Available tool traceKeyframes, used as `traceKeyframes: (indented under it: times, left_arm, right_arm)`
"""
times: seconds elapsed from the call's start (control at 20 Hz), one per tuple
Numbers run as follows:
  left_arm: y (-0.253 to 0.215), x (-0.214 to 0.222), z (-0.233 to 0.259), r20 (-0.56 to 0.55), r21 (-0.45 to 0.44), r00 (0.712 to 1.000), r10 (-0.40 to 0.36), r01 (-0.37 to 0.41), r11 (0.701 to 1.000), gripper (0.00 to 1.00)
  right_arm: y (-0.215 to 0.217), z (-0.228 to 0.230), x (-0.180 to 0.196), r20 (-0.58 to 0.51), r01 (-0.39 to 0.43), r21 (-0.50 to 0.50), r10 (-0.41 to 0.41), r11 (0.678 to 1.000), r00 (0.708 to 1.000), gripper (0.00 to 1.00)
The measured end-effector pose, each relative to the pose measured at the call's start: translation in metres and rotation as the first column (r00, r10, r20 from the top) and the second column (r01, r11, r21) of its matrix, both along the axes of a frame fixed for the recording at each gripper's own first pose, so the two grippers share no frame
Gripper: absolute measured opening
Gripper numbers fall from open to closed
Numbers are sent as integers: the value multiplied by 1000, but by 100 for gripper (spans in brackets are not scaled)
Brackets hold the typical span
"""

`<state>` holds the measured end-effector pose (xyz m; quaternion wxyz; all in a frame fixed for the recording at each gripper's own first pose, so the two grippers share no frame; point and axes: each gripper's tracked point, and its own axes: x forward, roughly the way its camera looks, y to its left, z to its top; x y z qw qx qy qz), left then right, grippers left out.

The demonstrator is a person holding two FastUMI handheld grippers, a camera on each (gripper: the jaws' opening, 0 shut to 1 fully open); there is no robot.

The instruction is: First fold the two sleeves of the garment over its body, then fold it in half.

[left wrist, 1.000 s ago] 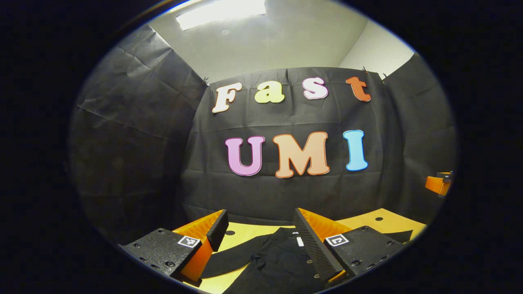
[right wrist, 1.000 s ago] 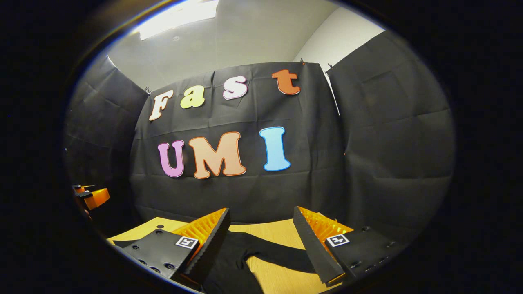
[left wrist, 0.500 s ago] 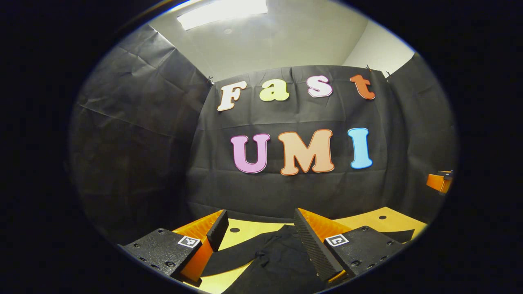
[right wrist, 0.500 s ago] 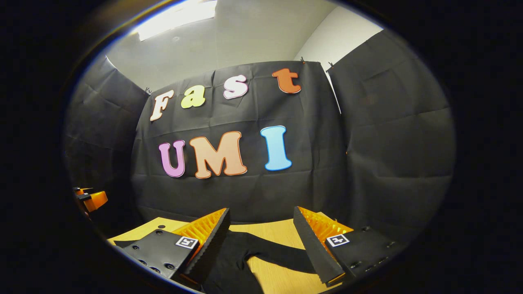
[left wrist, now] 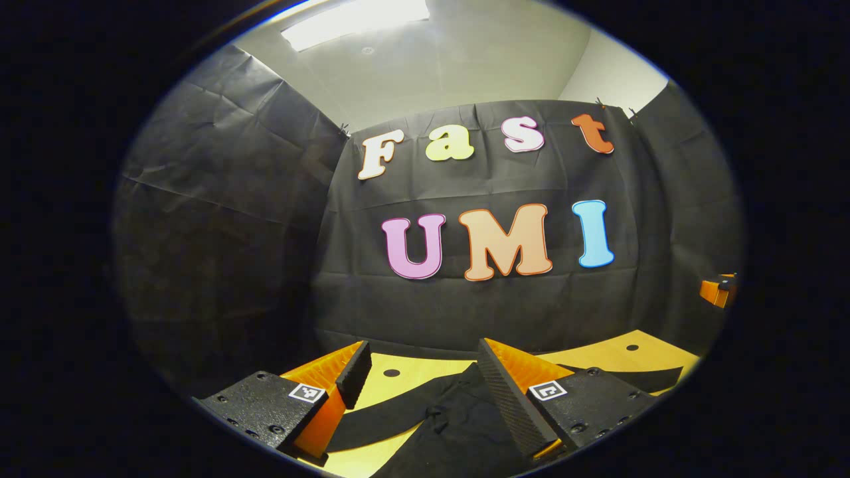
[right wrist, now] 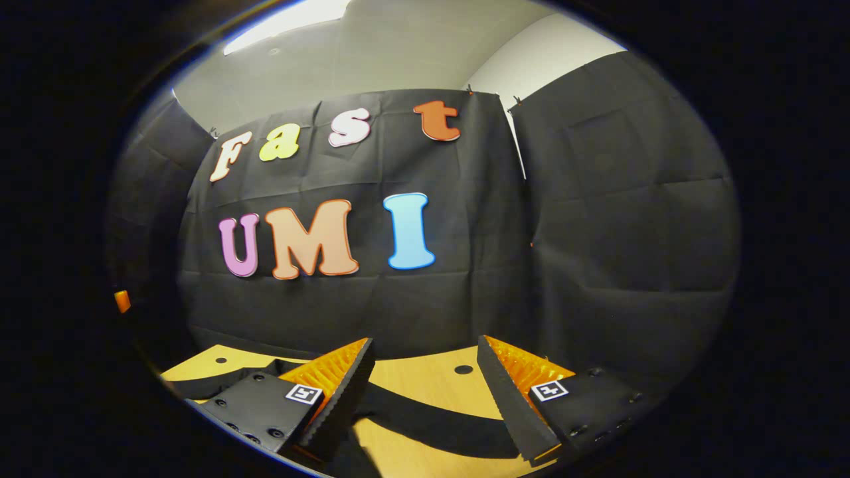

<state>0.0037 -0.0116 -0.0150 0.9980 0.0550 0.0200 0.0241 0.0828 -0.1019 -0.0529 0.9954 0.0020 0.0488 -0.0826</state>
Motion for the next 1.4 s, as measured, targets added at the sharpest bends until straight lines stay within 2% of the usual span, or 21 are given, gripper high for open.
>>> traceKeyframes:
  times: [0.15, 0.4, 0.5, 0.65, 0.7, 0.75, 0.95, 1.0, 1.05, 1.1, 1.2, 1.25, 1.3, 1.35, 1.4]
  left_arm:
    - [-2, -1, -5, -19, 29, 1000, 0, 0, 1000, 97]
    - [-12, 3, -6, -22, 21, 1000, -4, 5, 1000, 94]
    - [-14, 3, -6, -24, 24, 1000, -7, 8, 1000, 94]
    - [-15, 1, -6, -20, 29, 1000, -5, 5, 1000, 94]
    - [-15, 1, -6, -22, 30, 1000, -3, 3, 1000, 97]
    - [-15, 0, -8, -25, 32, 1000, 0, 1, 999, 94]
    - [-11, -4, -10, -31, 34, 999, 14, -13, 999, 97]
    - [-12, -5, -9, -31, 35, 999, 16, -15, 999, 94]
    - [-10, -7, -10, -33, 39, 999, 20, -18, 999, 97]
    - [-10, -8, -10, -35, 46, 999, 22, -20, 999, 97]
    - [-11, -9, -10, -38, 60, 999, 24, -22, 998, 94]
    - [-12, -11, -12, -40, 64, 999, 24, -21, 998, 97]
    - [-12, -12, -11, -41, 65, 999, 22, -20, 998, 97]
    - [-12, -14, -11, -42, 65, 999, 23, -20, 998, 94]
    - [-12, -15, -11, -42, 65, 999, 25, -22, 998, 97]
  right_arm:
    - [-33, -23, 13, -43, 62, 5, -61, 998, 997, 98]
    - [-70, -72, 28, -138, 126, 28, -121, 992, 983, 96]
    - [-82, -97, 31, -181, 158, 36, -149, 987, 972, 98]
    - [-102, -132, 30, -242, 233, 54, -214, 971, 946, 98]
    - [-106, -146, 30, -267, 251, 58, -227, 966, 937, 95]
    - [-110, -159, 29, -294, 259, 59, -231, 964, 927, 96]
    - [-122, -208, 26, -398, 273, 12, -246, 962, 884, 98]
    - [-125, -216, 24, -419, 277, 15, -246, 961, 874, 98]
    - [-127, -221, 24, -438, 286, 26, -246, 958, 865, 98]
    - [-129, -226, 25, -452, 292, 40, -243, 956, 858, 95]
    - [-128, -239, 23, -492, 308, 63, -239, 949, 837, 95]
    - [-130, -247, 22, -515, 316, 62, -241, 947, 822, 98]
    - [-133, -256, 23, -531, 321, 56, -244, 945, 811, 95]
    - [-136, -261, 24, -547, 326, 49, -248, 944, 800, 99]
    - [-139, -266, 22, -560, 332, 45, -252, 942, 790, 99]
